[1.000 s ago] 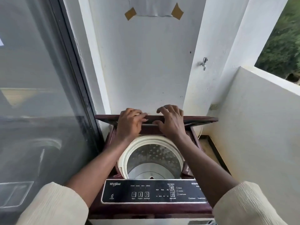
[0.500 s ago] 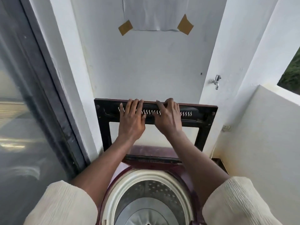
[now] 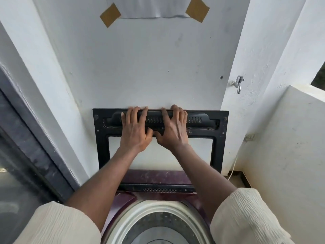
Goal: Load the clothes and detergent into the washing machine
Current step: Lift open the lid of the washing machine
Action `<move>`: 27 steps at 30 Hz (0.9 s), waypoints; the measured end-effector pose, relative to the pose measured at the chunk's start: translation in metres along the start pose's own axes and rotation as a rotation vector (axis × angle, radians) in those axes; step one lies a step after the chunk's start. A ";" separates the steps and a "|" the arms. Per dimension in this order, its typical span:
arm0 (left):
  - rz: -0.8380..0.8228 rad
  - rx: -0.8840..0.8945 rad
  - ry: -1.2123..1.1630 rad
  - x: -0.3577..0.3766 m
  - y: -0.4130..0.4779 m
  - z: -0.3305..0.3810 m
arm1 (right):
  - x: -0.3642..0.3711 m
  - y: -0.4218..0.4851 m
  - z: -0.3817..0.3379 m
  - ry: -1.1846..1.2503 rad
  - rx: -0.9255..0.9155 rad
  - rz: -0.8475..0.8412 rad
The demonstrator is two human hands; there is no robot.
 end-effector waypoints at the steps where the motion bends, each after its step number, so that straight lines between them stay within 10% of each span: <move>1: -0.082 -0.006 0.027 -0.004 0.002 0.000 | -0.004 0.000 -0.001 -0.026 -0.011 -0.035; 5: -0.298 -0.077 0.046 -0.036 0.007 0.010 | -0.030 -0.001 -0.009 -0.104 -0.001 -0.249; 27: -0.241 -0.074 -0.103 -0.150 -0.222 0.026 | -0.164 -0.223 -0.075 -0.060 0.295 -0.376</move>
Point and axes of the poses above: each hand's wrist, its own y-axis towards the middle knuckle, its own x-axis out of the palm, z = x × y, the point moved 1 cm from there along y, towards the middle knuckle, and after that the axes turned 4 degrees about z, right-handed, at the moved point
